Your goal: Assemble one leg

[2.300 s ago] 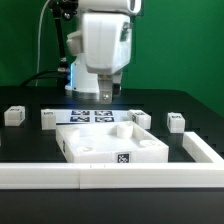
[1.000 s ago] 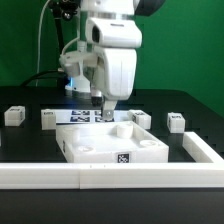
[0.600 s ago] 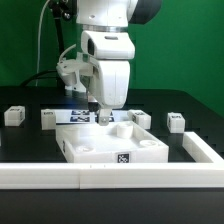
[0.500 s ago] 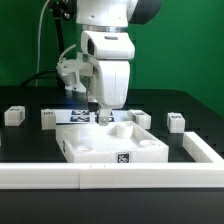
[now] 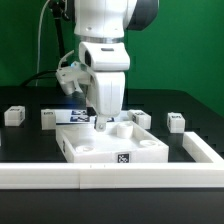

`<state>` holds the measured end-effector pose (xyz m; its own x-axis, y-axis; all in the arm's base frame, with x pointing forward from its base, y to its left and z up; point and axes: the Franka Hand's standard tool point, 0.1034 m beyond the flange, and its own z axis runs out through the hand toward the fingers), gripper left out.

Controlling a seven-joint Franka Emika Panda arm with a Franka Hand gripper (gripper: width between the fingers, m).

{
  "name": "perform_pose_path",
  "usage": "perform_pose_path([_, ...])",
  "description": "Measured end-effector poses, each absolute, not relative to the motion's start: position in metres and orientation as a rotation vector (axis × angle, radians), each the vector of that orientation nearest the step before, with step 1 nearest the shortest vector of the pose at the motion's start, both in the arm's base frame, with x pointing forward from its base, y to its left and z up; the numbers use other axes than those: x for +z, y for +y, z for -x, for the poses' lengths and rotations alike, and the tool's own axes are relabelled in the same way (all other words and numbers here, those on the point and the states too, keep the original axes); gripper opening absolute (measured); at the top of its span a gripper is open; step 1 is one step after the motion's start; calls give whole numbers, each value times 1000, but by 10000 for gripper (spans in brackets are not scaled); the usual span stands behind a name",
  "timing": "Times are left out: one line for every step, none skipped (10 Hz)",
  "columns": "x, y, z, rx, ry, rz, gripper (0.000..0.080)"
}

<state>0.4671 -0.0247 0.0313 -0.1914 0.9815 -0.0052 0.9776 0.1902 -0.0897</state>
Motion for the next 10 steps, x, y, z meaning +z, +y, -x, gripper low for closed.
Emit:
perform_pose_path([27, -26, -464, 119, -2372, 1961, 650])
perform_pose_path([22, -27, -461, 126, -2363, 1958, 650])
perform_pose_path([16, -28, -456, 136, -2348, 1956, 650])
perform_pose_path([12, -30, -454, 141, -2337, 1957, 650])
perform_pose_path([11, -32, -453, 144, -2324, 1969, 650])
perform_pose_path([11, -32, -453, 144, -2316, 1978, 534])
perform_pose_path([11, -32, -453, 145, -2317, 1978, 399])
perform_pose_path([11, -32, -453, 145, -2317, 1978, 399])
perform_pose_path([11, -32, -453, 145, -2317, 1978, 198])
perform_pose_path([11, -32, -453, 144, -2318, 1977, 75])
